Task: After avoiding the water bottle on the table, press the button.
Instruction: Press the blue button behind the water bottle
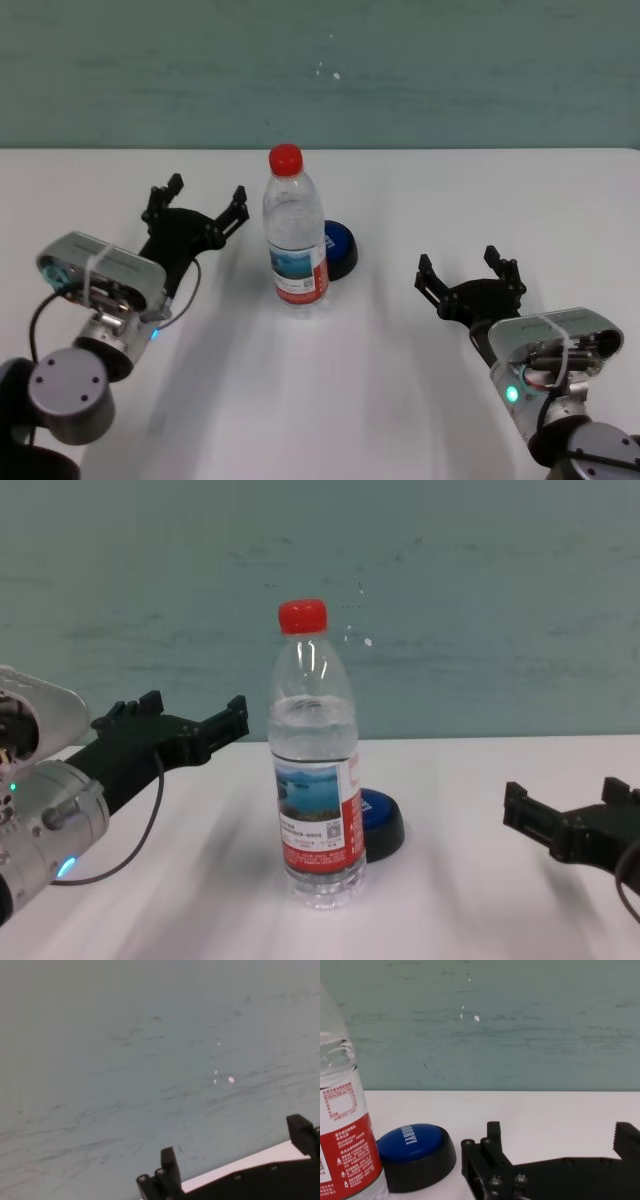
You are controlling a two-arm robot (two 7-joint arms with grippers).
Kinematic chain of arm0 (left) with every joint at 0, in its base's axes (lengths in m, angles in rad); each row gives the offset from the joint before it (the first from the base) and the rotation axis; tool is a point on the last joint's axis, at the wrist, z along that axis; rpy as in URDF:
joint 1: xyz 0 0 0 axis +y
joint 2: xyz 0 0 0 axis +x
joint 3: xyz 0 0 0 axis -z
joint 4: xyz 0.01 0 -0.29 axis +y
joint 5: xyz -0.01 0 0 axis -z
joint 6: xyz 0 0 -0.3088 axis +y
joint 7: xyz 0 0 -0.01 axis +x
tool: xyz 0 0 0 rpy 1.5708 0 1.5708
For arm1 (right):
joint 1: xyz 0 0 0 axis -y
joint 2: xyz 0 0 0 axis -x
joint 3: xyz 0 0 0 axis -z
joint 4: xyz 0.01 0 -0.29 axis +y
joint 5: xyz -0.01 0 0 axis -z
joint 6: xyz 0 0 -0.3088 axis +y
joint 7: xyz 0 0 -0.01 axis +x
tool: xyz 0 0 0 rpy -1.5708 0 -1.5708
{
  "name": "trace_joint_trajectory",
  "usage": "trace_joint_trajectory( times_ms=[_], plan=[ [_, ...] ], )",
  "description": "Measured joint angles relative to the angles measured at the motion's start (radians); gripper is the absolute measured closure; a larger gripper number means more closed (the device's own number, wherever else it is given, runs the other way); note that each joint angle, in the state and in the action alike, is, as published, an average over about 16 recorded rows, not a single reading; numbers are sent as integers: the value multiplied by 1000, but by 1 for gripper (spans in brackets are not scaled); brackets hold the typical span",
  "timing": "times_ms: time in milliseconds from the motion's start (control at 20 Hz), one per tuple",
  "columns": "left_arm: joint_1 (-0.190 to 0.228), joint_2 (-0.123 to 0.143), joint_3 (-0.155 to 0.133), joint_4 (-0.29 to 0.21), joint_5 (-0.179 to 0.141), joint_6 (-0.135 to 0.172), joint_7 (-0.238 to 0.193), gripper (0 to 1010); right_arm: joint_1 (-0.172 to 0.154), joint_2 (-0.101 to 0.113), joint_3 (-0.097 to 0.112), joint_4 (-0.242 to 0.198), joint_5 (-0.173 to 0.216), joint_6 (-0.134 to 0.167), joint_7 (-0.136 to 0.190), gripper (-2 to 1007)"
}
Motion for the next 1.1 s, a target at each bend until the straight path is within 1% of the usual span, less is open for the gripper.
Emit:
trace_joint_trajectory(
  times_ms=[400,1100],
  plan=[
    [-1,1,-18,2,-8,9,4,0,0,0,0,0,0,0,0,1],
    [4,13,-64,6,-31,23,10,0,0,0,0,0,0,0,0,1]
  ],
)
